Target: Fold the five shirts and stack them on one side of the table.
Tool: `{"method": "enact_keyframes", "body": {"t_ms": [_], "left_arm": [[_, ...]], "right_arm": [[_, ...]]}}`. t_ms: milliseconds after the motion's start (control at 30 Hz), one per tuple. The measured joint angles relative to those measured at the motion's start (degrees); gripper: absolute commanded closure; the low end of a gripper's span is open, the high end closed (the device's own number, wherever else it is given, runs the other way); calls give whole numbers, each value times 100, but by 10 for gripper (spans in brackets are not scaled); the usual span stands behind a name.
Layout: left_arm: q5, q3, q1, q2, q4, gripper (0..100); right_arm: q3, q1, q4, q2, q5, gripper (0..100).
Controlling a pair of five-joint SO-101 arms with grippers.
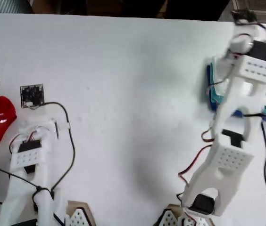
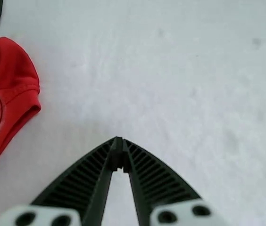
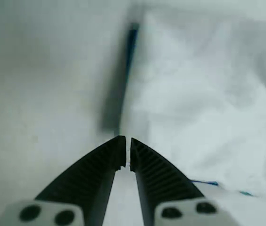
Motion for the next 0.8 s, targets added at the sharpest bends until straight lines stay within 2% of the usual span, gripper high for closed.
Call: {"method": "enact_keyframes", "body": {"t_ms": [300,533,800], "left_arm": [[0,0,0,0,0,974],[0,0,0,0,0,974],[0,0,-9,0,0,974]], "right_arm": [[0,53,-185,1284,-167,978],[-9,123,615,1565,536,978],[-9,413,686,1565,1345,978]]}}
